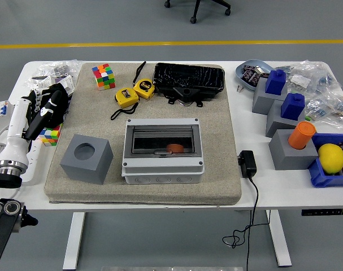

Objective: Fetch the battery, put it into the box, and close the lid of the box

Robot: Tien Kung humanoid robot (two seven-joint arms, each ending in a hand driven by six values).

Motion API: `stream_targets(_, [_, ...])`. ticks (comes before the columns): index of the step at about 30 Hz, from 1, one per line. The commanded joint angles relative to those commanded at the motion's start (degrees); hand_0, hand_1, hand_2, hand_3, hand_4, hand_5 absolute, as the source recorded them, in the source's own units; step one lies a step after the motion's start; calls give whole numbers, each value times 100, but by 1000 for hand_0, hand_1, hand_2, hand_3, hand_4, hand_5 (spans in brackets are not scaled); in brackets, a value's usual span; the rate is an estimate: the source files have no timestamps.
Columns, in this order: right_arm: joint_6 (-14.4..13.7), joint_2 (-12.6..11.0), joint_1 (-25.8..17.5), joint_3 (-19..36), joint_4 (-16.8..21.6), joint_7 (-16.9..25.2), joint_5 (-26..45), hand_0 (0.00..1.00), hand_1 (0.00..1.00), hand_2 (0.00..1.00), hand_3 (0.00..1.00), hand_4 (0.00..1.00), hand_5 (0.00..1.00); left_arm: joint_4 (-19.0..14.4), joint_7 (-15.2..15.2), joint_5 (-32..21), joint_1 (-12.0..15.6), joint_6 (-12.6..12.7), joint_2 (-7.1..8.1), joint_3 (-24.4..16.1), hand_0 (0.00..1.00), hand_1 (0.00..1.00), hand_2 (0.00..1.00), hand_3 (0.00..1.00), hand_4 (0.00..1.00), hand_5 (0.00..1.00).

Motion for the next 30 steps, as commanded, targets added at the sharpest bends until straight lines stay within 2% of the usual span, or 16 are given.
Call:
stream_targets(10, [3, -13, 50, 118, -15, 6, 27, 820, 788, 760, 777, 998, 998, -1, 64, -4, -47, -81, -9, -82, 738, 724, 679, 675, 998, 883])
stream_targets(15, [-43, 0, 77, 130, -17, 1, 17, 821, 788, 760, 776, 998, 998, -4, -37, 74, -102, 55, -24, -119, 734, 725, 681, 662, 998, 867])
stream_targets(17, [-53, 3, 102, 181, -38, -5, 11, 821, 788, 760, 776, 998, 998, -63, -88, 396, -116, 182, -8, -101, 734, 725, 681, 662, 998, 867])
stream_targets(18, [-49, 3, 113, 201, -41, -8, -1, 822, 792, 766, 777, 998, 998, -71, -99, 448, -127, 191, 3, -97, 732, 724, 687, 659, 998, 839])
stream_targets(23, [-42, 11, 170, 348, -55, -6, -60, 822, 792, 766, 777, 998, 998, -49, -127, 411, -178, 152, -4, -149, 732, 724, 687, 659, 998, 839])
stream_targets(24, [-37, 14, 183, 375, -52, -7, -73, 820, 793, 766, 776, 998, 998, -39, -142, 377, -183, 145, -13, -160, 732, 727, 686, 661, 998, 804])
stream_targets(30, [-24, 33, 208, 432, -54, -22, -88, 820, 793, 766, 776, 998, 998, -20, -171, 331, -200, 152, -32, -190, 732, 727, 686, 661, 998, 804])
